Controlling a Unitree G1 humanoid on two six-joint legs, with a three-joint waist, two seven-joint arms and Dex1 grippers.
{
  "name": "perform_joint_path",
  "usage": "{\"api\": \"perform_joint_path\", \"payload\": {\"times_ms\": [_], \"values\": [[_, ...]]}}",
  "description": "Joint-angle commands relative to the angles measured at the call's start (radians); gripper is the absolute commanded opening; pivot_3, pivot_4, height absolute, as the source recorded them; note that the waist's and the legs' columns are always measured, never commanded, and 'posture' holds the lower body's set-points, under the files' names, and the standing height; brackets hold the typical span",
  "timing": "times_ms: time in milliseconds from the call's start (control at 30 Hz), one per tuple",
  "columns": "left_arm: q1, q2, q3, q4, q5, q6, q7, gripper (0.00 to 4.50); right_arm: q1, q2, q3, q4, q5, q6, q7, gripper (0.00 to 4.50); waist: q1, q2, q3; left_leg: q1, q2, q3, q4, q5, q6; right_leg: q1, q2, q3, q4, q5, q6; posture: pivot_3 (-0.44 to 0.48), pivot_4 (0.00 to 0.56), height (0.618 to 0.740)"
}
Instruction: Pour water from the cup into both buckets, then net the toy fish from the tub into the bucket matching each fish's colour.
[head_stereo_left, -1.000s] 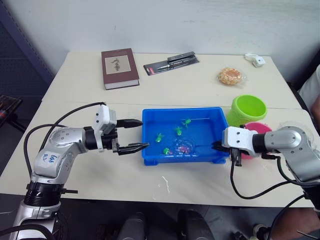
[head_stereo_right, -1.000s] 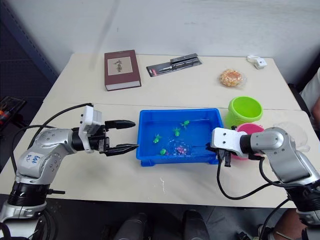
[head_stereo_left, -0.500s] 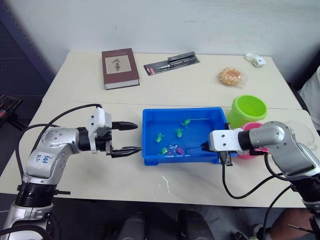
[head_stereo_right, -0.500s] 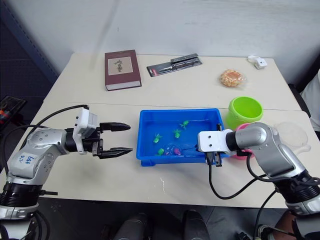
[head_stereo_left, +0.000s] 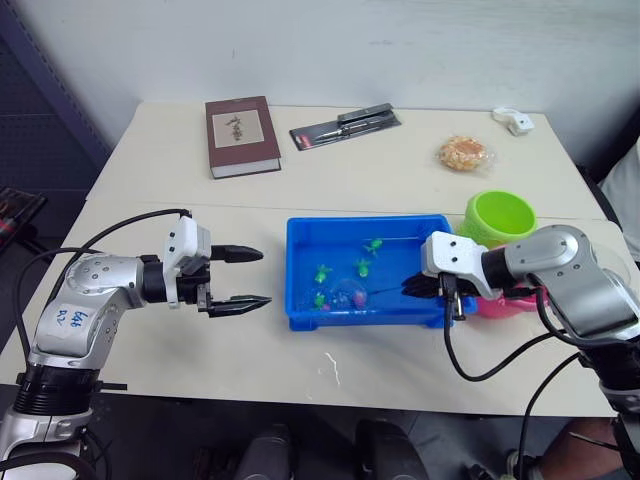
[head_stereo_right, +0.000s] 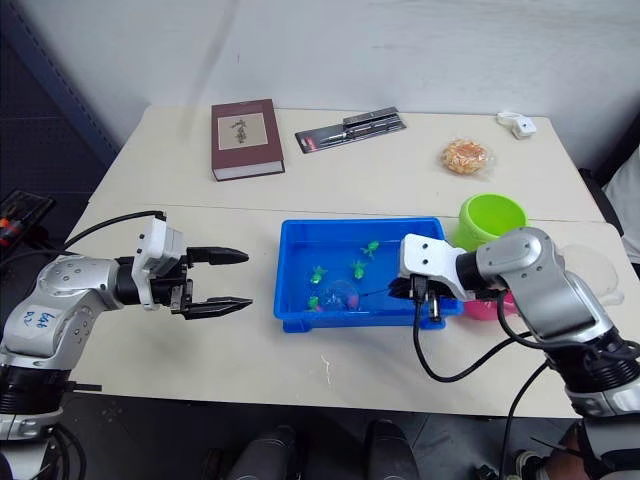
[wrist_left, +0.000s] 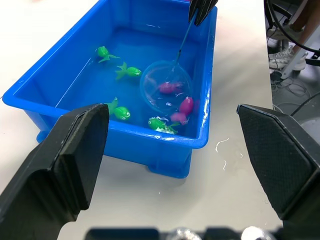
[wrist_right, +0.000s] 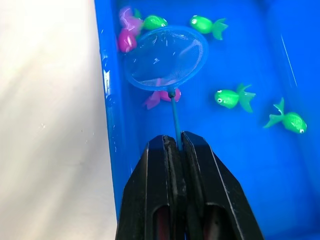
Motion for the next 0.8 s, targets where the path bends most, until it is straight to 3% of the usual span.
{"api": "perform_joint_path", "payload": {"times_ms": [33,133,433,800], "values": [[0.004,0.004,0.025,-0.03,-0.006,-0.009,0.008,4.39,-0.018,-0.007,-0.034,-0.008,0.017,0.01,-0.008,0.0,0.0,0.0,0.0,0.0,0.0,0.0,0.0,0.0,0.0,0.0,0.0,0.0,0.0,0.0,0.0,0.0,0.15,0.738],[0.003,0.004,0.025,-0.032,-0.007,-0.008,0.012,4.39,-0.019,-0.011,-0.031,-0.002,0.014,-0.003,-0.01,0.0,0.0,0.0,0.0,0.0,0.0,0.0,0.0,0.0,0.0,0.0,0.0,0.0,0.0,0.0,0.0,0.0,0.15,0.738],[0.002,0.005,0.026,-0.035,-0.011,-0.004,0.018,4.39,-0.011,-0.006,0.053,0.051,-0.173,-0.284,-0.07,0.0,-0.001,0.0,0.0,0.0,0.0,0.001,0.0,0.0,0.0,0.0,0.0,0.0,0.0,0.0,0.0,0.0,0.15,0.738],[0.004,0.02,0.032,-0.031,-0.011,0.0,0.007,4.39,-0.074,0.085,0.124,0.046,-0.212,-0.289,-0.041,0.0,-0.002,0.0,0.0,0.0,0.0,0.0,0.0,0.0,0.0,-0.001,0.001,0.0,0.0,0.0,0.0,0.0,0.15,0.738]]}}
